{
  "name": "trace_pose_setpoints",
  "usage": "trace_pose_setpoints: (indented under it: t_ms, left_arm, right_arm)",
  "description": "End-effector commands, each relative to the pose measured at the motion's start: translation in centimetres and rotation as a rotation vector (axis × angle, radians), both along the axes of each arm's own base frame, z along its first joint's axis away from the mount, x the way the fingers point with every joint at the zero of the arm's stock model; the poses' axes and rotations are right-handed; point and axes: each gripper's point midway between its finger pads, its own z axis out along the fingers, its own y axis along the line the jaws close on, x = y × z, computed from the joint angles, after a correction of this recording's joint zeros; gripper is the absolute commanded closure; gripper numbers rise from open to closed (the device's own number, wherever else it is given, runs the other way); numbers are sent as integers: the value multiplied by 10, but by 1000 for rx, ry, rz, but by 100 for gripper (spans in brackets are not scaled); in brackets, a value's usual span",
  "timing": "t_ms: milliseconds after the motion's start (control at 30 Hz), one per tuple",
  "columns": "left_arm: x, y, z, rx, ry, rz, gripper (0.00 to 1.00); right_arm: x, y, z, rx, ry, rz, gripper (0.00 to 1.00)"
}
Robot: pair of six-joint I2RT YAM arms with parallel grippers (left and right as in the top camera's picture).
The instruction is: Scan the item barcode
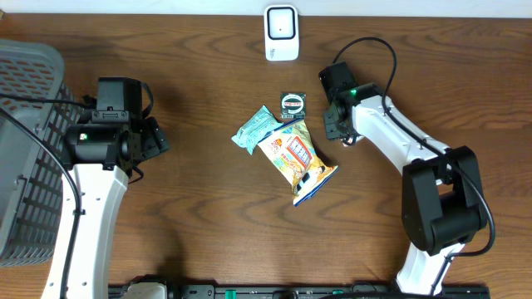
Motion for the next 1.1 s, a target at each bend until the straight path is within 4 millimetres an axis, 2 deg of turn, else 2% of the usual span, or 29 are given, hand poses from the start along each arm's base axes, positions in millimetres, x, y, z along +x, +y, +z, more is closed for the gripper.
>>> trace_pose_setpoints:
  t_ms: [0, 200, 300, 400, 500, 633, 733, 800, 1067]
  left_arm:
    - [-1, 4, 1, 22, 4, 3, 2]
    - [-1, 4, 1, 22, 4, 3, 2]
    - [-1, 4, 1, 22, 4, 3, 3]
    - [-1, 4, 1, 22, 4, 3, 2]
    - [-1, 4, 1, 22, 4, 3, 2]
    - [-1, 4, 1, 22, 4, 3, 2]
    - [-1, 4, 1, 22, 4, 3, 2]
    - [-1, 4, 1, 22, 4, 3, 2]
    - [-1, 4, 1, 22, 4, 3, 2]
  right_arm:
    - [-2, -13, -10, -71, -18, -41, 48]
    - [-12, -7, -32, -23, -5, -28, 47]
    - [-13, -3, -35, 1, 0, -20, 47]
    - [-11, -2, -26, -1, 2, -6, 42]
    - [0, 4, -7, 9, -17, 27, 41]
    - [6, 7, -2, 7, -29, 68, 43]
    - [7, 7, -5, 2, -26, 78, 45]
    - [7, 7, -11, 1, -23, 78, 51]
    - [-2, 3, -38, -22, 24, 94, 52]
